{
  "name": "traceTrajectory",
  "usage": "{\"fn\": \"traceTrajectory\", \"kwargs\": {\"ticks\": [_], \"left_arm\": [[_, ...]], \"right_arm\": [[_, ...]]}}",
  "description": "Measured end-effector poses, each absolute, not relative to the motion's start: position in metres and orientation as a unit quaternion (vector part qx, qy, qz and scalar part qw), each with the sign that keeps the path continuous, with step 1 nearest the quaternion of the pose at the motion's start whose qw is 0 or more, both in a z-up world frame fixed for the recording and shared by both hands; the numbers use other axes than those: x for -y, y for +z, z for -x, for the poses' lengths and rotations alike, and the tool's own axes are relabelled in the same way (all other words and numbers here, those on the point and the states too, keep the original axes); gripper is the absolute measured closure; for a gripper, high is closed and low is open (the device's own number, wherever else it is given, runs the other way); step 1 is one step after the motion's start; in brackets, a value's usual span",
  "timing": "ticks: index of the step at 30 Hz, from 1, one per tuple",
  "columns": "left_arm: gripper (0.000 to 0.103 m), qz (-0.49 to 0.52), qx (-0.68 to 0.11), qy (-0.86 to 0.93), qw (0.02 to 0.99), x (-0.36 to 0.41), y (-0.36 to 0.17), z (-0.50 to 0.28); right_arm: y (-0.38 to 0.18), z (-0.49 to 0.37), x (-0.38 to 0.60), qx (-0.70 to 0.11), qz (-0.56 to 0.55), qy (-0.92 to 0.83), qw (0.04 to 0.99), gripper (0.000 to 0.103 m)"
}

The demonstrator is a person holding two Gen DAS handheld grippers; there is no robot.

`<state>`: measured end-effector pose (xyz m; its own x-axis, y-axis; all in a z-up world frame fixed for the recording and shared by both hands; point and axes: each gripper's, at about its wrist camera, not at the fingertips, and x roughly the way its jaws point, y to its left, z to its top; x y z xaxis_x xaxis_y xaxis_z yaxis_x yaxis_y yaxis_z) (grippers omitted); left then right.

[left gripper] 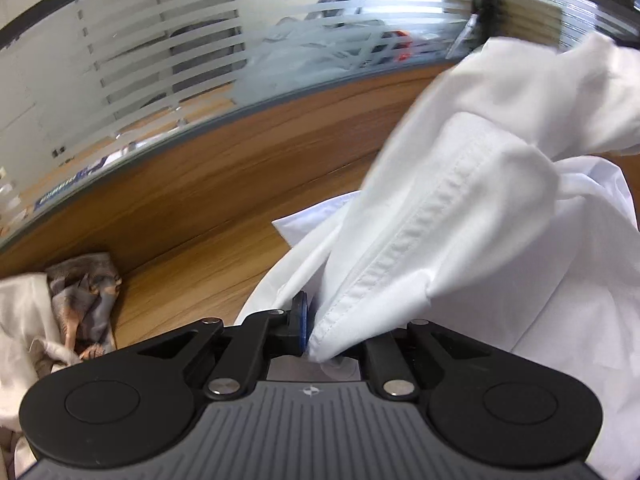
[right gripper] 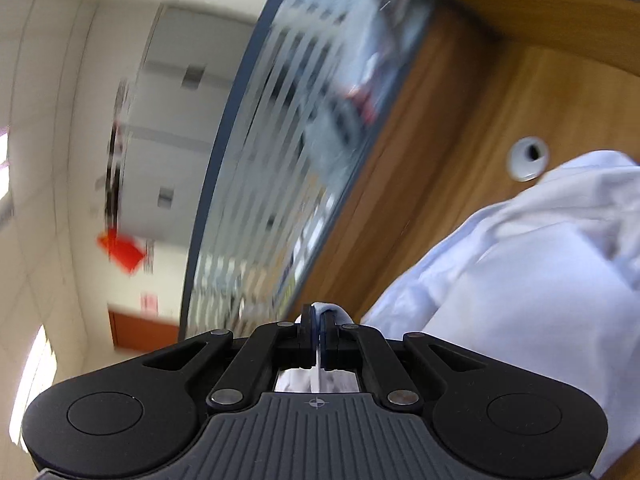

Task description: Fold clothes

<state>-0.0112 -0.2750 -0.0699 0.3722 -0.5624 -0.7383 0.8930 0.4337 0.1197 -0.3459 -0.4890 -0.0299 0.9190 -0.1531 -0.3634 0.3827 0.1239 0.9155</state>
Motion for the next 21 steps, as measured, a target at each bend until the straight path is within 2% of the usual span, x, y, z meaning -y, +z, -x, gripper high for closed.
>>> {"fn": "traceTrajectory", "kwargs": {"ticks": [5,10,11,12,13,14,15,21], "left_arm": [[0.093,-0.227,-0.37,-0.411,0.802,0.257,-0.078,-0.02],[0.09,-0.248,-0.362,-0.43,0.789,0.247,-0.078,-0.016],[0.083,-0.243,-0.364,-0.436,0.786,0.243,-0.077,-0.015],[0.069,-0.234,-0.365,-0.444,0.784,0.239,-0.075,-0.014],[0.061,-0.224,-0.365,-0.454,0.782,0.233,-0.071,-0.011],[0.044,-0.219,-0.363,-0.465,0.777,0.229,-0.067,-0.007],[0.037,-0.218,-0.359,-0.477,0.772,0.224,-0.062,-0.001],[0.026,-0.218,-0.319,-0.513,0.767,0.198,-0.022,0.043]], "right_arm": [[-0.005,0.394,0.503,-0.025,-0.598,-0.263,0.757,0.1],[0.012,0.396,0.506,-0.09,-0.53,-0.297,0.789,0.099],[0.011,0.393,0.504,-0.1,-0.522,-0.297,0.793,0.099],[0.011,0.389,0.502,-0.106,-0.517,-0.293,0.797,0.099],[0.011,0.385,0.5,-0.111,-0.514,-0.287,0.801,0.099],[0.011,0.38,0.497,-0.119,-0.509,-0.279,0.806,0.099],[0.011,0.373,0.495,-0.126,-0.5,-0.271,0.813,0.099],[0.031,0.329,0.467,-0.172,-0.432,-0.208,0.86,0.098]]}}
